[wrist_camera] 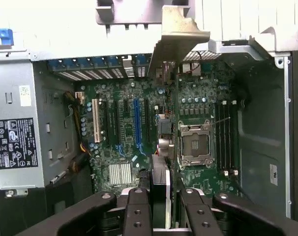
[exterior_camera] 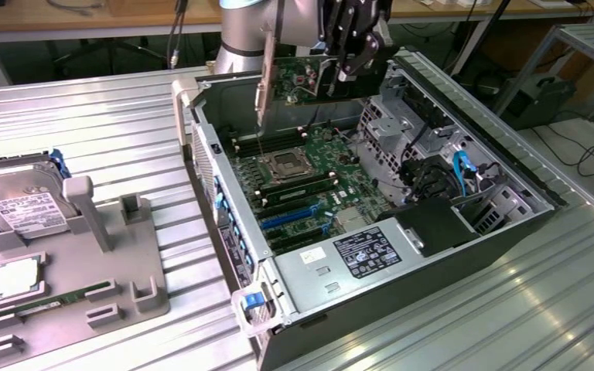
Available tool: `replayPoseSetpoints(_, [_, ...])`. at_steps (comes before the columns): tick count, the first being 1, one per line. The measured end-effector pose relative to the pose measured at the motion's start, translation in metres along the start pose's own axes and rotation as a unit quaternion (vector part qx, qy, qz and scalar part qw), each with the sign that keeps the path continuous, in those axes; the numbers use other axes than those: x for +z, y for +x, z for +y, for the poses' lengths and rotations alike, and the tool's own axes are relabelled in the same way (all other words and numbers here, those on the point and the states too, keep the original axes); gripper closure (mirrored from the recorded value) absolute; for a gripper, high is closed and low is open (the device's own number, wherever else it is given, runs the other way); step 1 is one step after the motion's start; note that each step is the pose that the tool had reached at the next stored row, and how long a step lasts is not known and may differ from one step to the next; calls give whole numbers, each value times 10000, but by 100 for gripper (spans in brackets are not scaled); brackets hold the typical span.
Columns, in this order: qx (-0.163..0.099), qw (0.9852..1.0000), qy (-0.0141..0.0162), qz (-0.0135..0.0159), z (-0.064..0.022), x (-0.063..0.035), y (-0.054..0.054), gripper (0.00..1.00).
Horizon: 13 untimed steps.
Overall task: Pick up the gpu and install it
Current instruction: 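Insert the gpu into the slot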
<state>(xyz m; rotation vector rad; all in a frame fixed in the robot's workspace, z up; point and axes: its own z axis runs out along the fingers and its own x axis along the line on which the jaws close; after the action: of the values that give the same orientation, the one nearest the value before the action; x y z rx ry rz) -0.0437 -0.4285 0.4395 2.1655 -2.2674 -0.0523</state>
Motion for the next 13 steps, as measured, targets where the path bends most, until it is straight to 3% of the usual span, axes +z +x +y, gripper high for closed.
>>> replayPoseSetpoints(3, [-366,9993,-7,11,0,0,0,73])
replayPoseSetpoints(9, [-458,9990,-8,15,0,15,0,73])
replayPoseSetpoints(11, [-459,9989,8,15,-1,34,0,73])
replayPoseSetpoints(13, [-459,9989,47,18,-1,47,0,73])
